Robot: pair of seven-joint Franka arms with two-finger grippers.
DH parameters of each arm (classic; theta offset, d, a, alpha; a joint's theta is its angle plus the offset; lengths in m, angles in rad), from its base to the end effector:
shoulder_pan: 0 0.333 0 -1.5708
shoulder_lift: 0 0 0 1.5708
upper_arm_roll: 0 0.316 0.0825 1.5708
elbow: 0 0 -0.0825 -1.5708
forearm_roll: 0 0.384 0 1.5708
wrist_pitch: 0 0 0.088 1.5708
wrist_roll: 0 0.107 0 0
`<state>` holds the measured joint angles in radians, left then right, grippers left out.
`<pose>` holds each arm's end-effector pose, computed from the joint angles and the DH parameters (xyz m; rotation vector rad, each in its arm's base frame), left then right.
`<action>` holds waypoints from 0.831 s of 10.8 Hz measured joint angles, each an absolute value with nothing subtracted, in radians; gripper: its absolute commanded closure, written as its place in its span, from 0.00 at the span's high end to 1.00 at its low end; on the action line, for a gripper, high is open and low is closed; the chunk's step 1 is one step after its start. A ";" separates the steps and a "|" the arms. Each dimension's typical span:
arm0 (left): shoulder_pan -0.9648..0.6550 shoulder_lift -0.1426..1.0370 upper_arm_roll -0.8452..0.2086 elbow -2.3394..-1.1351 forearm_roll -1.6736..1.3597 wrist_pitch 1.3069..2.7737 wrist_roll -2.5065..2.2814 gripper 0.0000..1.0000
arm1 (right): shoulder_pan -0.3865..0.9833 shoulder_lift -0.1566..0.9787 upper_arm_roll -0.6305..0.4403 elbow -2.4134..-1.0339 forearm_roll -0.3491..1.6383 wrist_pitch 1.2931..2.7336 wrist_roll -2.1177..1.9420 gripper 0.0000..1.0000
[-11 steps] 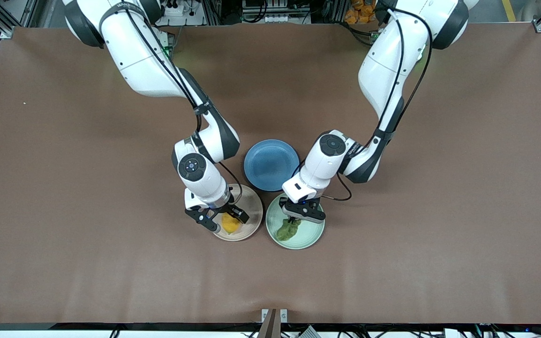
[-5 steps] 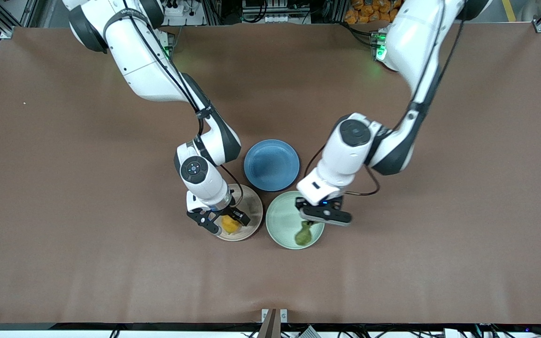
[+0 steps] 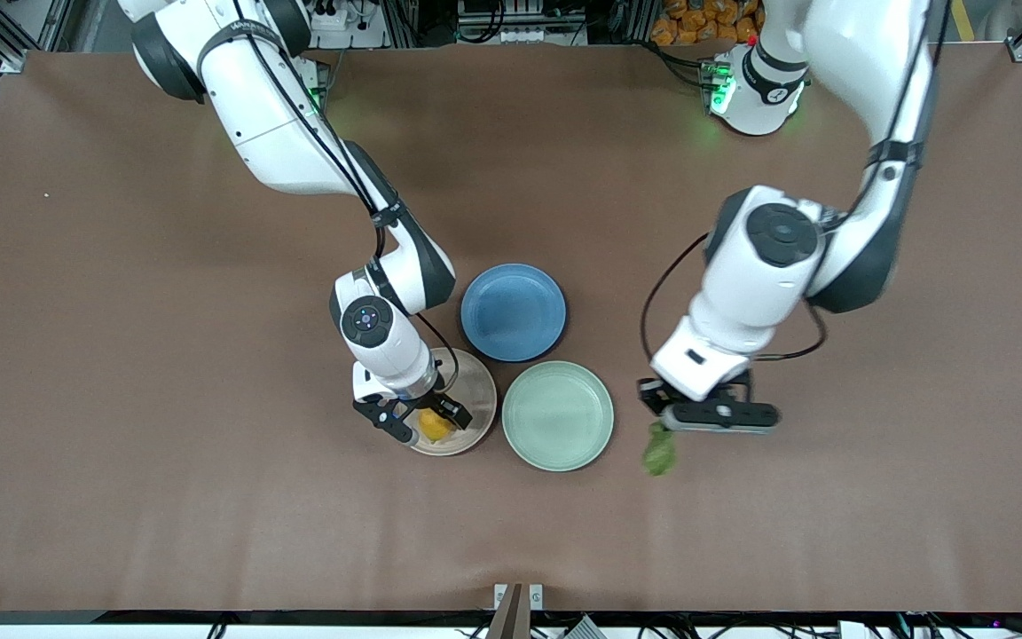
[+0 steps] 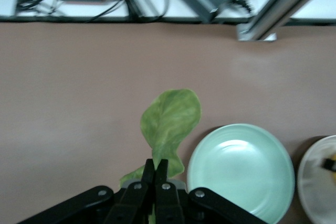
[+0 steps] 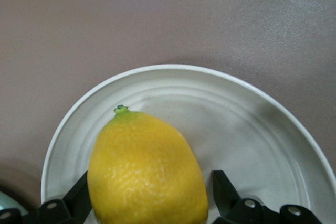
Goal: Pick lemon and lettuce from plates
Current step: 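Lift the lettuce with the left gripper and carry it off the plate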
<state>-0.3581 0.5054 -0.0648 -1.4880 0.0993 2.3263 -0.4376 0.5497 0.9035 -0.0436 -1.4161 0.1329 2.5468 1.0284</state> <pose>0.6674 -0.2892 0.4156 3.0103 -0.0419 0.4952 0.6504 0.3666 0.1788 -2.8053 0.8729 -0.1869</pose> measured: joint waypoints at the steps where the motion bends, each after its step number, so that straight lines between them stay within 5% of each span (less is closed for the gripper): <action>1: -0.329 0.488 -0.065 -1.488 0.086 2.275 -0.400 0.00 | 0.550 0.904 -0.044 -1.416 0.133 2.548 1.028 0.55; 3: -0.262 0.464 -0.065 -1.489 0.063 2.182 -0.269 0.00 | 0.550 0.906 -0.045 -1.416 0.132 2.552 1.028 0.41; 9: -0.105 0.452 -0.066 -1.514 0.057 1.905 -0.149 0.00 | 0.550 0.908 -0.052 -1.373 0.131 2.471 1.028 0.36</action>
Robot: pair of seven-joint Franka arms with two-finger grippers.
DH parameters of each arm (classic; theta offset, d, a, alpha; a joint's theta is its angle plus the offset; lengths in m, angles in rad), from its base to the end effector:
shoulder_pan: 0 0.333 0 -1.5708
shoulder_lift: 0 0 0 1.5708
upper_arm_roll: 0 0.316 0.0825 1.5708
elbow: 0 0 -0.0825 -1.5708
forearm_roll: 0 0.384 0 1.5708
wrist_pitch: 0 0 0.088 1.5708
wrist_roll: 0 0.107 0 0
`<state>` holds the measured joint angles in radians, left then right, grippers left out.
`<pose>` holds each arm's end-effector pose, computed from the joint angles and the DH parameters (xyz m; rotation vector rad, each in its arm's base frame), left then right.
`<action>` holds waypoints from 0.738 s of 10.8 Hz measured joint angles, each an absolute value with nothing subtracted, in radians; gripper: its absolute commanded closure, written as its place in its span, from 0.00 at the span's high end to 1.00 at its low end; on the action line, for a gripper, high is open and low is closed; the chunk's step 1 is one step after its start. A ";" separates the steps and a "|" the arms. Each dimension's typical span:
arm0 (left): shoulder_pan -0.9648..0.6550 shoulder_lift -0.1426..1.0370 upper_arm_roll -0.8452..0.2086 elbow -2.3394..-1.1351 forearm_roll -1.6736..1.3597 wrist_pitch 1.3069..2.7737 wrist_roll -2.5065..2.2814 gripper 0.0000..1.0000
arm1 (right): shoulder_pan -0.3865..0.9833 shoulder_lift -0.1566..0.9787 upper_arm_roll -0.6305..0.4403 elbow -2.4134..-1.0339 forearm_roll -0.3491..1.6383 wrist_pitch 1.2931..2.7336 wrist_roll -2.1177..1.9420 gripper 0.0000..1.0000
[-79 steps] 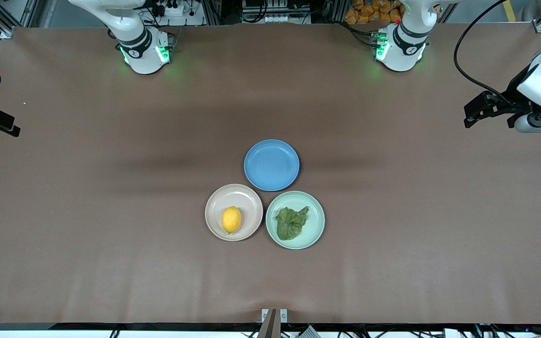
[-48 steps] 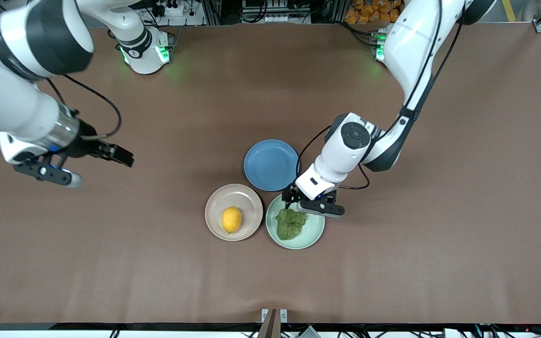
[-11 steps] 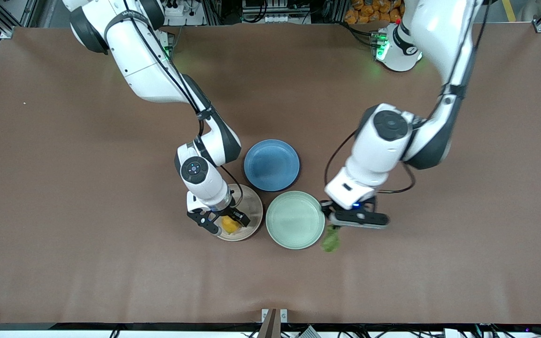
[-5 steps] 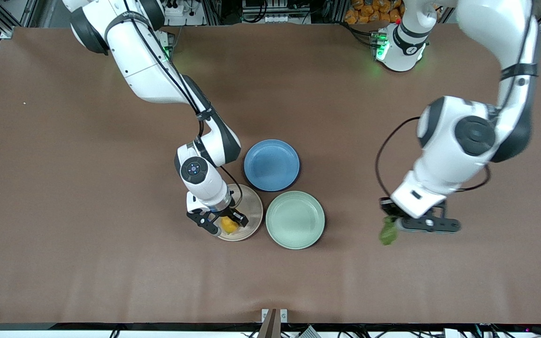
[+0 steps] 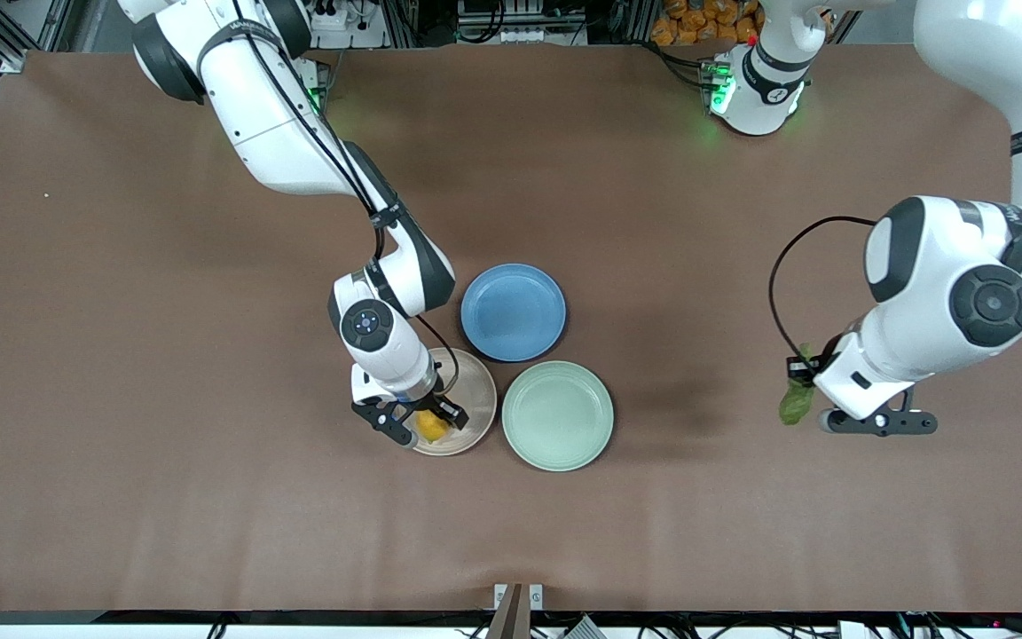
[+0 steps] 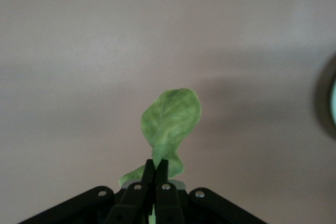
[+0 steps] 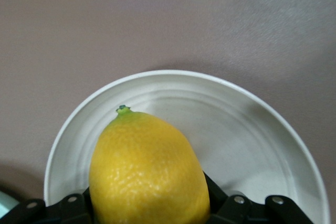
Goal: Pick lemon and lettuce from plates
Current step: 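Lift the lettuce with the left gripper and carry it off the plate, then lift the lemon with the right gripper while the left gripper releases the lettuce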
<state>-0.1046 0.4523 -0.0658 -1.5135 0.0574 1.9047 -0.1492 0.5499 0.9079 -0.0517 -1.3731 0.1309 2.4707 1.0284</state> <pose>0.6717 -0.1049 0.3979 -3.1059 0.0558 0.0859 0.6560 0.3667 0.1867 -2.8347 0.8787 -0.1521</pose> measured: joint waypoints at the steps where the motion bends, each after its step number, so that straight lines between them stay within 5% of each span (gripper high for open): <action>1: -0.089 0.454 -0.066 -1.535 0.057 1.894 -0.146 0.00 | 0.549 0.907 -0.057 -1.331 0.130 2.399 1.028 0.36; 8: -0.076 0.536 -0.076 -1.674 0.015 2.056 -0.146 0.00 | 0.453 0.891 -0.073 -1.145 0.120 2.027 0.807 0.37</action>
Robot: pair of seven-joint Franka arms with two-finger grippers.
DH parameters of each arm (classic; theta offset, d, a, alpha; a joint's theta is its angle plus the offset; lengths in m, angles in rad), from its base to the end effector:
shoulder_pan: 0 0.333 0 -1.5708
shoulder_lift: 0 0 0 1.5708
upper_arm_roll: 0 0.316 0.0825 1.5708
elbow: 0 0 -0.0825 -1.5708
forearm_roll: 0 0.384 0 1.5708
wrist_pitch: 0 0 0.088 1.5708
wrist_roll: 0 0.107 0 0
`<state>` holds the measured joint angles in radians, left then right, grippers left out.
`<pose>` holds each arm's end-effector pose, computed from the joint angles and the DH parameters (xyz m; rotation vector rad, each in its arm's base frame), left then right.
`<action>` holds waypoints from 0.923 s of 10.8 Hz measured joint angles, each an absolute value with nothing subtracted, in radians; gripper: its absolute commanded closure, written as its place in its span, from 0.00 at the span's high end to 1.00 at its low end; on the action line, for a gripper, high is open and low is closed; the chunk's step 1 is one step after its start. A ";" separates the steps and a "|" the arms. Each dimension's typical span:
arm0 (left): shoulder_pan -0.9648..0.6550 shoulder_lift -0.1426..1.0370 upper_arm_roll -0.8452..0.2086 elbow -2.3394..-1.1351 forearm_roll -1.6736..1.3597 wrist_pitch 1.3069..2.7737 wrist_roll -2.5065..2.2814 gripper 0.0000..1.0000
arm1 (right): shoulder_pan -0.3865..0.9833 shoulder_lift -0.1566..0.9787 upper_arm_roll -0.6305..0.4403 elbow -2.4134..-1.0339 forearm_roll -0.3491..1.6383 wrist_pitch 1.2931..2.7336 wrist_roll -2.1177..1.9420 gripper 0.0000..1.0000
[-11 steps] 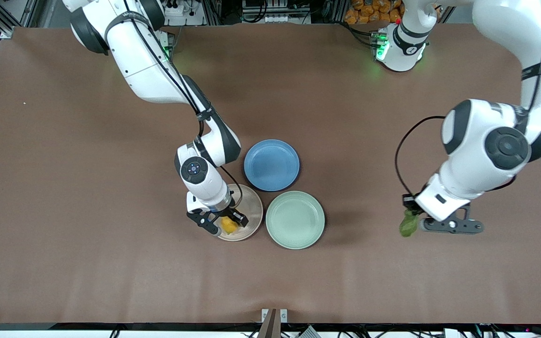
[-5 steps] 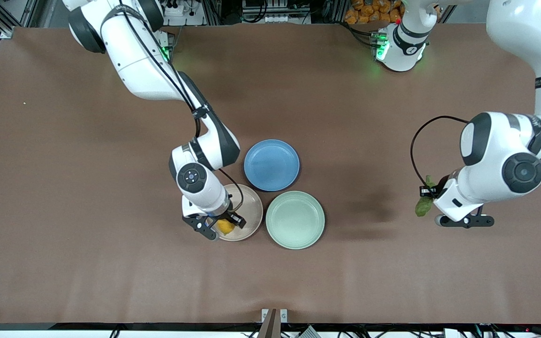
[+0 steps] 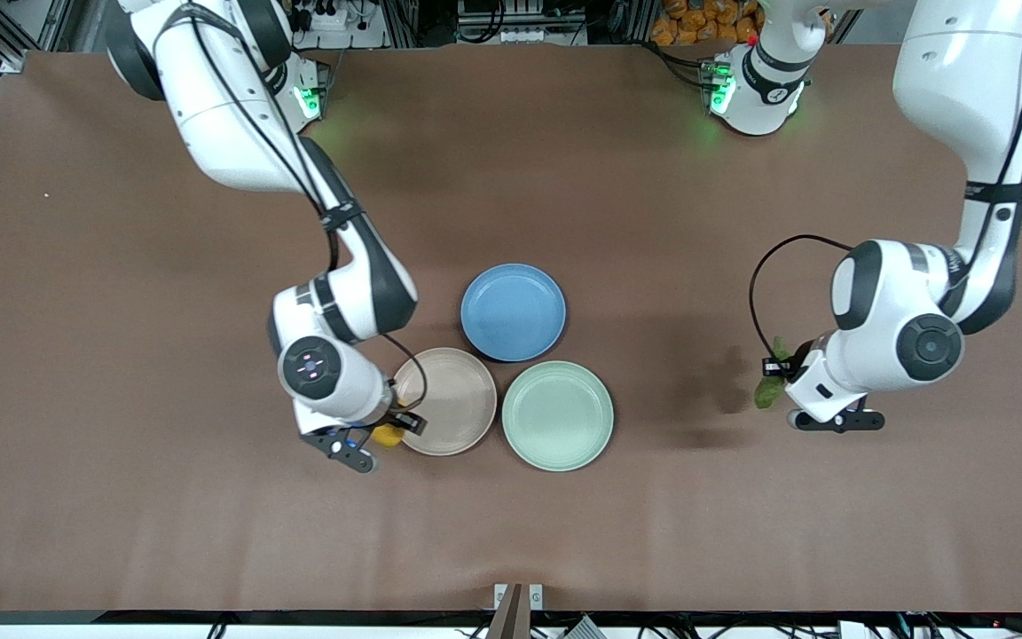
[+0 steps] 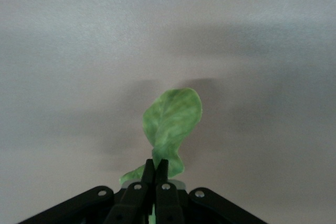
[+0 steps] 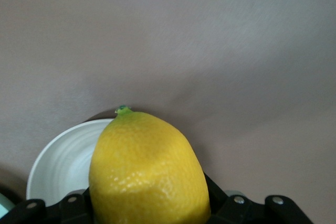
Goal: Pick lemon and lettuce from plates
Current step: 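Lift the lemon with the right gripper while the left gripper releases the lettuce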
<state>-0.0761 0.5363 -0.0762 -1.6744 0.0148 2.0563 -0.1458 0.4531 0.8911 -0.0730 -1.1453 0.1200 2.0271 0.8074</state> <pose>0.6535 -0.0944 0.2810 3.1280 -0.0105 -0.2431 0.7014 0.3056 0.2621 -3.0236 0.6980 0.0532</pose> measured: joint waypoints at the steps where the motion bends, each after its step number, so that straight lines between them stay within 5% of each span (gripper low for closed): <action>1: -0.077 0.541 -0.076 -1.702 0.014 2.091 -0.146 0.00 | 0.430 0.883 -0.074 -1.131 0.119 1.989 0.743 0.37; 3: -0.076 0.549 -0.076 -1.722 0.014 2.107 -0.146 0.45 | 0.384 0.854 -0.084 -1.121 0.115 1.925 0.595 0.38; 4: -0.073 0.555 -0.074 -1.726 0.014 2.125 -0.146 0.89 | 0.366 0.839 -0.095 -1.121 0.113 1.900 0.523 0.38; 5: -0.071 0.562 -0.074 -1.727 0.014 2.142 -0.146 1.00 | 0.347 0.826 -0.104 -1.120 0.112 1.876 0.470 0.38; 10: -0.070 0.563 -0.067 -1.667 0.018 2.173 -0.146 1.00 | 0.210 0.756 -0.112 -1.119 0.106 1.755 0.229 0.38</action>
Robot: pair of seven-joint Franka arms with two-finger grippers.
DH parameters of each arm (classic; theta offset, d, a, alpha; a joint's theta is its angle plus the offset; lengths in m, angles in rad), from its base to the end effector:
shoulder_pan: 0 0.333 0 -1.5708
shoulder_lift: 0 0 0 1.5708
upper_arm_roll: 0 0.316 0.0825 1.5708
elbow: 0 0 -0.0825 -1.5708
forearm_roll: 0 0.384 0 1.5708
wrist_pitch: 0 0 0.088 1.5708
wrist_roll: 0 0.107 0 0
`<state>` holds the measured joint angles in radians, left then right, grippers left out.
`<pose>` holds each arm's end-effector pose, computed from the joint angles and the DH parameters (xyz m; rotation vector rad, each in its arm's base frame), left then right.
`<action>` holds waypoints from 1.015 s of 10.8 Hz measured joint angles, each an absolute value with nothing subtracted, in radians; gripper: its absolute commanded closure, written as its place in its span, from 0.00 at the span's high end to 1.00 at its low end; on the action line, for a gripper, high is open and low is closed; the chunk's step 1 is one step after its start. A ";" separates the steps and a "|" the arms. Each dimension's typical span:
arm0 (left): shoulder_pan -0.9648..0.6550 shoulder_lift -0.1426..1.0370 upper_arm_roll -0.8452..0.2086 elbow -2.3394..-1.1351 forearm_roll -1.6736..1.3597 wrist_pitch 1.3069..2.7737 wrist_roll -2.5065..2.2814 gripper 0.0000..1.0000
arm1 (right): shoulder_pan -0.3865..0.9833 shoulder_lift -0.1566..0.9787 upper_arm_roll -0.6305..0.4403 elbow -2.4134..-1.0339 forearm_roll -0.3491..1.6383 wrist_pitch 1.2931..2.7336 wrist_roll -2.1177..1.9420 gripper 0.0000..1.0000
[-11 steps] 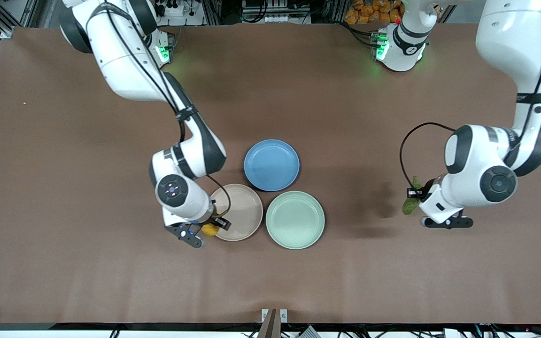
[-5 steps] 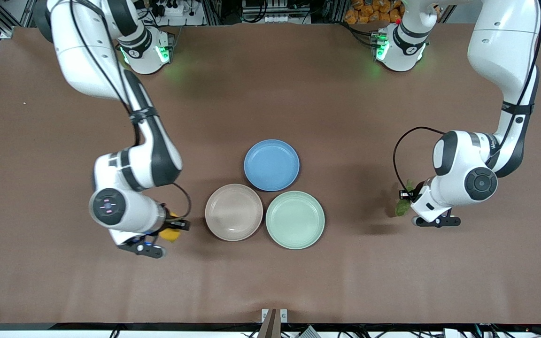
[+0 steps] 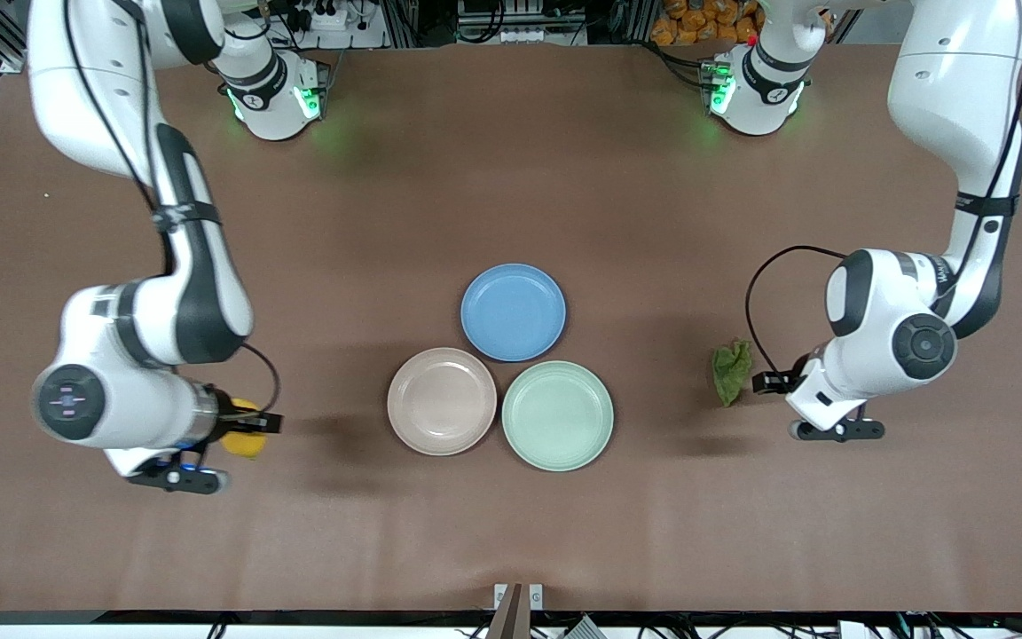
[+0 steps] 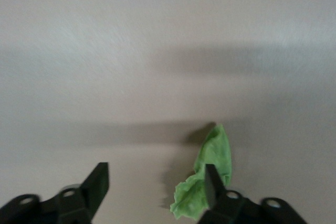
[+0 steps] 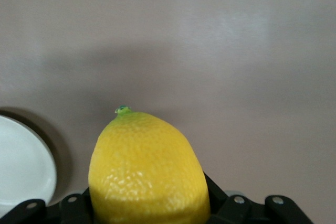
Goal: Pick lemon and lettuce from plates
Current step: 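Lift the lemon with the right gripper while the left gripper releases the lettuce, then raise the left gripper away while the right gripper holds the lemon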
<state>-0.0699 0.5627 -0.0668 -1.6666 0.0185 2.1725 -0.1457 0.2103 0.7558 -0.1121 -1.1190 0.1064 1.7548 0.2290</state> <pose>0.6688 -0.0864 0.2754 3.1273 0.0115 -0.0905 0.7349 0.1063 0.3554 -3.1238 0.2041 0.1857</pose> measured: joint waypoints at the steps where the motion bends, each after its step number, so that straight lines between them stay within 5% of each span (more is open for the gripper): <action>1: -0.068 0.555 -0.061 -1.647 0.049 2.173 -0.145 1.00 | 0.188 0.744 -0.114 -1.119 0.101 1.733 0.192 0.38; 8: -0.036 0.408 -0.049 -1.551 0.099 2.063 -0.144 1.00 | 0.101 0.727 -0.143 -1.185 0.078 1.728 0.049 0.39; 11: -0.036 0.359 -0.050 -1.501 0.099 1.938 -0.144 1.00 | 0.099 0.681 -0.144 -1.339 0.077 1.905 0.016 0.39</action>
